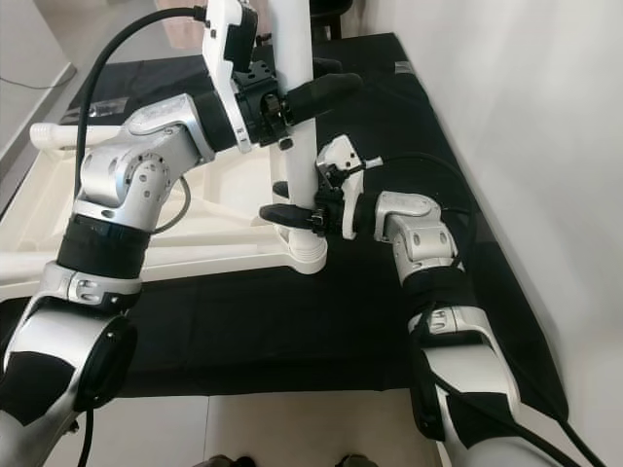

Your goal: Building children table

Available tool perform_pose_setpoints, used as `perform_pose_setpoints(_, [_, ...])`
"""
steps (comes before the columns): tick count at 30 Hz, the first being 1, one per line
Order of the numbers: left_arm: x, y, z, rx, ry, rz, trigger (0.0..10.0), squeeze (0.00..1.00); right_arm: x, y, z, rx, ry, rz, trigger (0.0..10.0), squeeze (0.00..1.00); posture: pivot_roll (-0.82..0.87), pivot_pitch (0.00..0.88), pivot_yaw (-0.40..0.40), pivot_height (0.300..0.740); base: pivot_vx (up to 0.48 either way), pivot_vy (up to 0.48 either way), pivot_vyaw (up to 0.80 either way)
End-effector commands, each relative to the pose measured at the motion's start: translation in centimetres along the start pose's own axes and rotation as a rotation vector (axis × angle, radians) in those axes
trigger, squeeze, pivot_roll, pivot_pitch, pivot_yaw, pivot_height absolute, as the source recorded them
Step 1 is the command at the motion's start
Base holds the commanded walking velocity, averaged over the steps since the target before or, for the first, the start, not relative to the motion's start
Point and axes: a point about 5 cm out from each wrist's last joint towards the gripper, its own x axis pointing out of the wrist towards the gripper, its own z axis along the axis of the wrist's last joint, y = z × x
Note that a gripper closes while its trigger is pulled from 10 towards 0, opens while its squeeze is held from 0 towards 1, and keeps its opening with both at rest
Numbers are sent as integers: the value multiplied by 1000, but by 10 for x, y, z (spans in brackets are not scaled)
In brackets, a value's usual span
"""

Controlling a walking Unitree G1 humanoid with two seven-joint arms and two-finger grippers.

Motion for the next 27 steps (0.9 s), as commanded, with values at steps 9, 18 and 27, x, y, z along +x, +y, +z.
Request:
perform_pose_setpoints(9, [10,-11,-4,-40,30,-4,10000,1000,16,8,-15,32,-3,74,0,0,-32,157,64,740,0,0,0])
perform_pose_setpoints(18, [-25,17,8,18,3,161,10000,0,8,33,-79,154,298,-736,0,0,-57,153,22,740,0,0,0])
perform_pose_setpoints(27, [-63,3,4,27,77,157,10000,0,23,62,-84,224,151,-832,0,0,-41,137,45,740,0,0,0])
